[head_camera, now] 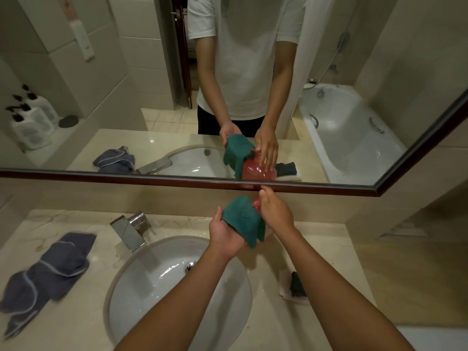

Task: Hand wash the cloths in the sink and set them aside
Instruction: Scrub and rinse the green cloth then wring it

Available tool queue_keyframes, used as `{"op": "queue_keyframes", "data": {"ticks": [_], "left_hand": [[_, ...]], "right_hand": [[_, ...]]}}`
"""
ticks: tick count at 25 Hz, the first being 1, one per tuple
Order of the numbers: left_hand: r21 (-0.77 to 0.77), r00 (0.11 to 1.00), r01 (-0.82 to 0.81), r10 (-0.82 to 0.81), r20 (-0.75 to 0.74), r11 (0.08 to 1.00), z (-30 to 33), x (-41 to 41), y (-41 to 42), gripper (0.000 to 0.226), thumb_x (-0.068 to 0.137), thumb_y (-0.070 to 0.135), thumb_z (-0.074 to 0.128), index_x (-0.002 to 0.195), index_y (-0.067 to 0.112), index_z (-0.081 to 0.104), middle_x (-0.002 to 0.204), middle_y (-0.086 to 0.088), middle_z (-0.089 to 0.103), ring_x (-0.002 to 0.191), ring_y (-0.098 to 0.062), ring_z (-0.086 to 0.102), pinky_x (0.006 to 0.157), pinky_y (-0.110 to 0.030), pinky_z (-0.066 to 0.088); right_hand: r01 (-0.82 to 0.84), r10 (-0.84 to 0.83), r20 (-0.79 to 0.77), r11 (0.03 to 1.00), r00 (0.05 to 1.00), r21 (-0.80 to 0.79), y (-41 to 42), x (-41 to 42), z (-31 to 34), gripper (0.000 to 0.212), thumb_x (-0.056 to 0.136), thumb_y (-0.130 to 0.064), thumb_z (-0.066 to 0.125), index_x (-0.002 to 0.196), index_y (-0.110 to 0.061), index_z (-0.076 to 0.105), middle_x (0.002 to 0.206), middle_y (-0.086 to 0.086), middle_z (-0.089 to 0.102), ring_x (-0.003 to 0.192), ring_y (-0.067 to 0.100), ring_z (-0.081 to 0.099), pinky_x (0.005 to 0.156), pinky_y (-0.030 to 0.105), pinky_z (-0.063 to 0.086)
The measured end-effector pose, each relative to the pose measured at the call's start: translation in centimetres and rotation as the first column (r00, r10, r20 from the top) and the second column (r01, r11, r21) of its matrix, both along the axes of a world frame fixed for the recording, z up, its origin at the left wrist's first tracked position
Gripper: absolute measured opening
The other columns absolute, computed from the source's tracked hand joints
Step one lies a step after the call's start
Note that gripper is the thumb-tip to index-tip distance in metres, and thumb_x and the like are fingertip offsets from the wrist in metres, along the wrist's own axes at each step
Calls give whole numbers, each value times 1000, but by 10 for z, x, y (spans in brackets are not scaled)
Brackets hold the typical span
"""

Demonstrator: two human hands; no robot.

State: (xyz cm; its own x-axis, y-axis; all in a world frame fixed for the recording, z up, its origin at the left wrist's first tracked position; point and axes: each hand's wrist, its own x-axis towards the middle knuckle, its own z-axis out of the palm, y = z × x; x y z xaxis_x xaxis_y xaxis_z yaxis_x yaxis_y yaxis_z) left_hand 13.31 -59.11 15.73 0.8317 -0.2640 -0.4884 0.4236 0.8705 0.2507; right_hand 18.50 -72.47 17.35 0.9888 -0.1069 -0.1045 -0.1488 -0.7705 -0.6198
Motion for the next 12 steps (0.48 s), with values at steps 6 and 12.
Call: {"op": "queue_keyframes", "data": {"ticks": [6,12], "left_hand": [[37,999,-18,16,42,999,17,-32,33,65,104,56,29,136,8,59,128,-22,66,117,-38,64,93,-49,53],[111,988,37,-53,146,993,51,-60,81,67,104,54,29,127,4,68,133,-20,64,111,-35,69,95,-48,48]], "right_hand": [[0,-32,281,994,959,111,28,-47,19,51,106,-42,35,154,-24,37,161,-2,35,150,17,25,121,41,27],[169,-112,-127,566,985,807,89,-96,39,44,99,-60,40,111,-32,71,106,-10,74,107,15,66,77,25,53]]}}
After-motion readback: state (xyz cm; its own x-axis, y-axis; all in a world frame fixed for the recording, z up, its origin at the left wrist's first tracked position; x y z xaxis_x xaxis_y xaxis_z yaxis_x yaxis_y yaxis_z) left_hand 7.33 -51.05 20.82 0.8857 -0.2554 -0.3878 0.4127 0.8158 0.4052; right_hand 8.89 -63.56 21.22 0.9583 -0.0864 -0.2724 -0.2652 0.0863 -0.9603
